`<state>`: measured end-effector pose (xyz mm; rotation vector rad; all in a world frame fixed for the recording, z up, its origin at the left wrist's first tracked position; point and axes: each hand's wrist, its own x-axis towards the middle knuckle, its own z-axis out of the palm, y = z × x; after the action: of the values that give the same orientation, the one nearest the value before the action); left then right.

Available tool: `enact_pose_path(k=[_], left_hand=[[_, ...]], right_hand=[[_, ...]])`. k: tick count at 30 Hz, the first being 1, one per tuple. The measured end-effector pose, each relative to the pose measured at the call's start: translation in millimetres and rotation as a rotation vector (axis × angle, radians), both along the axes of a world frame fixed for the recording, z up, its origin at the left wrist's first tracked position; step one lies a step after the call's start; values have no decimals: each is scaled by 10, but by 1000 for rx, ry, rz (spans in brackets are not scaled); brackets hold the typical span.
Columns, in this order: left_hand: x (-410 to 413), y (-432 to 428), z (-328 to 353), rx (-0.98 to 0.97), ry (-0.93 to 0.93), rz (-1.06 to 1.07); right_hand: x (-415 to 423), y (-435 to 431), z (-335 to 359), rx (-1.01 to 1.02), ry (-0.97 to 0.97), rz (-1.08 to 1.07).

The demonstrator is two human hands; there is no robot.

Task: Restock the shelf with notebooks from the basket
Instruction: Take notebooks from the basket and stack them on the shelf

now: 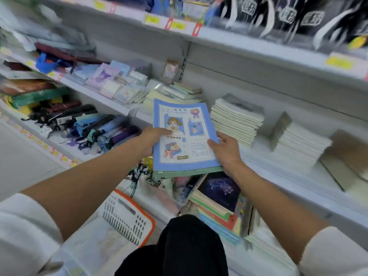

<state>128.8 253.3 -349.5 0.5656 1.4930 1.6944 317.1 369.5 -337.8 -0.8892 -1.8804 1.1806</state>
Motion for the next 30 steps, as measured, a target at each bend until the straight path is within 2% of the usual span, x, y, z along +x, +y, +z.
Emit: enact_pose_path(k=[4, 7, 12, 16, 19, 22, 26, 30], left_hand=[[362, 545, 472, 59, 69, -54], [487, 891, 657, 108, 223, -131], [494, 1139, 700, 37, 409, -201], [415, 1283, 651, 14, 651, -197], [370, 1312, 680, 90, 650, -199], [325, 1347, 715, 113, 697, -118], [281, 1492, 661, 112, 780, -4], [254, 1646, 601, 130, 798, 71]], right_hand=[[353, 414, 374, 0, 116, -145], [495, 749, 567, -13, 186, -280], [522, 1209, 710, -75, 207, -445], [565, 1341, 733, -158, 120, -366], [675, 1334, 729, -169, -32, -259], [741, 1346, 655, -25, -189, -165], [734, 1405, 596, 111, -238, -193], [763, 1534, 547, 160, -272, -155]])
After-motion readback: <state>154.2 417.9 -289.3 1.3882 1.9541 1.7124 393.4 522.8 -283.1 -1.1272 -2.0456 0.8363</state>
